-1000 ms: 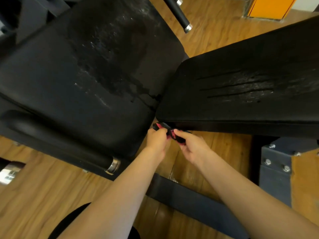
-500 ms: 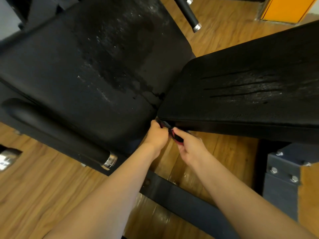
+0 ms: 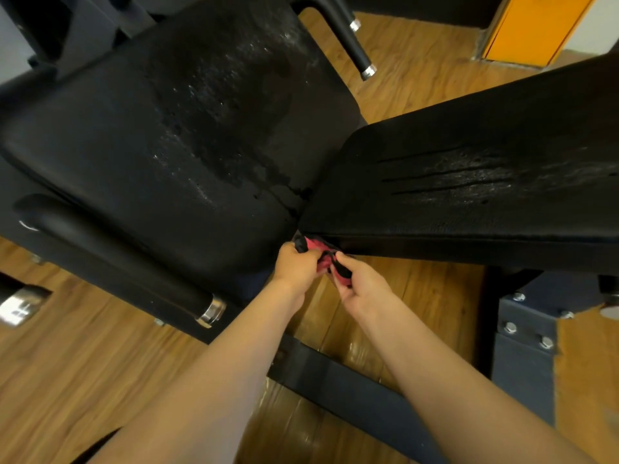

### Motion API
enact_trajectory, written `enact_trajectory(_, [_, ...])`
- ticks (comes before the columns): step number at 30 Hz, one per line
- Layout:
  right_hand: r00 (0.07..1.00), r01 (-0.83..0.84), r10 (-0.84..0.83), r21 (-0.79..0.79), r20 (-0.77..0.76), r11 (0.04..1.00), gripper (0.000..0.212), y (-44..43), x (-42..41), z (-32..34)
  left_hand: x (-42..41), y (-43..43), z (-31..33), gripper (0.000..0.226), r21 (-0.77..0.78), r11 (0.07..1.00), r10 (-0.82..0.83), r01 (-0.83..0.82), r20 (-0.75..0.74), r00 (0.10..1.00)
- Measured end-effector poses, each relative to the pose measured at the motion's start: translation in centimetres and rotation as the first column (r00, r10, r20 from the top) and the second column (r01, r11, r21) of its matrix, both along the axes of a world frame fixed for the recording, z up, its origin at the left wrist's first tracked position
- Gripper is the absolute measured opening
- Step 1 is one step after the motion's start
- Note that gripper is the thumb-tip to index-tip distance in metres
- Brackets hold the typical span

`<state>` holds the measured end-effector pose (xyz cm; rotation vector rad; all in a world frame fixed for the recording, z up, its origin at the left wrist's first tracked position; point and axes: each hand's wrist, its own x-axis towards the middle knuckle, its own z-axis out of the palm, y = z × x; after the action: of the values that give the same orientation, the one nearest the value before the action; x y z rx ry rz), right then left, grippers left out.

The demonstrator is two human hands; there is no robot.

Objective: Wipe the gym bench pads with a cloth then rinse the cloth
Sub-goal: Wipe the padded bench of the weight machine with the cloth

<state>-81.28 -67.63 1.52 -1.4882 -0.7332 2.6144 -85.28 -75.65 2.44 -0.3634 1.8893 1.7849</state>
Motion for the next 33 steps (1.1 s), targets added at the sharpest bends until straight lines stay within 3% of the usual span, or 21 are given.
enact_trajectory(7, [0.999, 0.023, -0.025, -0.049, -0.046, 0.999, 0.021, 1.9, 1.7, 3.2, 0.7, 1.4, 1.2, 0.011, 0.084, 0.996, 0.042, -0.04, -0.014, 0.999])
enact_trajectory(12, [0.997, 0.027, -0.033, -0.091, -0.074, 0.996, 0.025, 2.4, 2.4, 4.4, 0.9, 1.4, 1.5, 0.013, 0.082, 0.997, 0.007, -0.005, -0.024, 1.0])
enact_trajectory(19, [0.999, 0.03, -0.03, -0.021, -0.02, 0.999, 0.036, 1.8, 2.0, 3.0, 1.3, 1.6, 0.6, 0.013, 0.148, 0.986, 0.073, -0.076, 0.03, 0.997])
enact_trajectory(26, [0.994, 0.052, -0.059, -0.074, -0.09, 0.996, 0.021, 2.9, 3.3, 5.7, 1.7, 2.3, 2.0, 0.021, 0.189, 0.98, 0.069, -0.07, 0.011, 0.998])
enact_trajectory(33, [0.997, 0.027, -0.027, -0.008, -0.075, 1.0, 0.028, 3.0, 3.7, 5.2, 2.1, 2.3, 1.9, 0.016, 0.165, 0.986, 0.011, -0.007, -0.023, 1.0])
